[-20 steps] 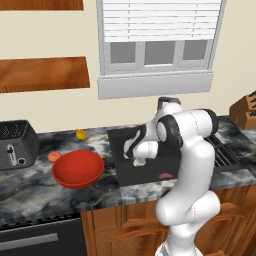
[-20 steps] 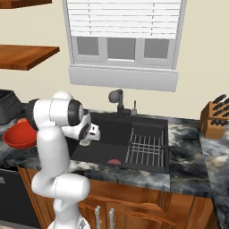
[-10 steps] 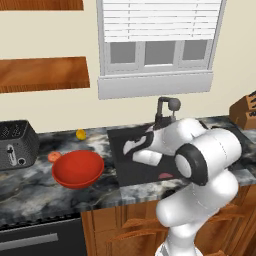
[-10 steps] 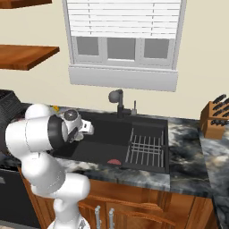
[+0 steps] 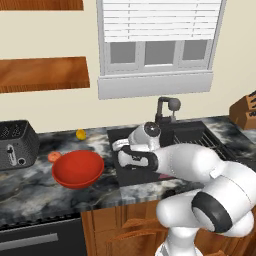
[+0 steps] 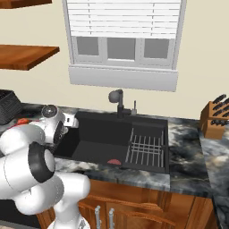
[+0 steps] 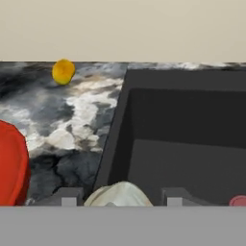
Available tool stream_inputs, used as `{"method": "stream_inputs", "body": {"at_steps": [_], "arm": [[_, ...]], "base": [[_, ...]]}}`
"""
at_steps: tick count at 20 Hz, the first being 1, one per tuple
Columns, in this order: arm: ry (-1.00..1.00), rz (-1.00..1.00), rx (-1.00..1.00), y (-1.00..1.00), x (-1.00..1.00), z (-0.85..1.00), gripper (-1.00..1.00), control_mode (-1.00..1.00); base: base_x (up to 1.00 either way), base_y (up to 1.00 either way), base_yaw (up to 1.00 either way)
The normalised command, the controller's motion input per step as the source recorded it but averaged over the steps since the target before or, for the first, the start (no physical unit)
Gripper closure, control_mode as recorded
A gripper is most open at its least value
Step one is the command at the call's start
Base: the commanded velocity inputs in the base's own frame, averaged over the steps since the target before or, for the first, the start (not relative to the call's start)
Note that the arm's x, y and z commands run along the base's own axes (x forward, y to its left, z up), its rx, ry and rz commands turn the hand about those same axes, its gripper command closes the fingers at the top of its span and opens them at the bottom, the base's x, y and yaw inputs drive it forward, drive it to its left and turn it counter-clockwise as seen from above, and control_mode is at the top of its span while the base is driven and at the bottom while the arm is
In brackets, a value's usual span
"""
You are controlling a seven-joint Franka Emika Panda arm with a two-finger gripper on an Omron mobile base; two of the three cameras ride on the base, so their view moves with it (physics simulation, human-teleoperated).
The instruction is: Pick the garlic from the sink and place it in the bowl. Then pick the bowl and place it in the microwave. Then close the microwave door and press the start button.
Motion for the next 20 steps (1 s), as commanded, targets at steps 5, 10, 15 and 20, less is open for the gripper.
{"method": "stream_inputs", "body": {"at_steps": [5, 10, 15, 20], "arm": [[0.00, 0.00, 0.00, 0.44, -0.34, 1.00, 1.00, -1.00], [0.08, 0.08, 0.03, 0.49, -0.48, 0.51, 1.00, -1.00], [0.25, 0.20, 0.00, 0.89, 0.00, -0.38, 1.00, -1.00], [0.07, 0.04, -0.07, 0.67, 0.07, -0.41, 1.00, -1.00]], "base": [[0.00, 0.00, 0.00], [0.00, 0.00, 0.00], [0.00, 0.00, 0.00], [0.00, 0.00, 0.00]]}}
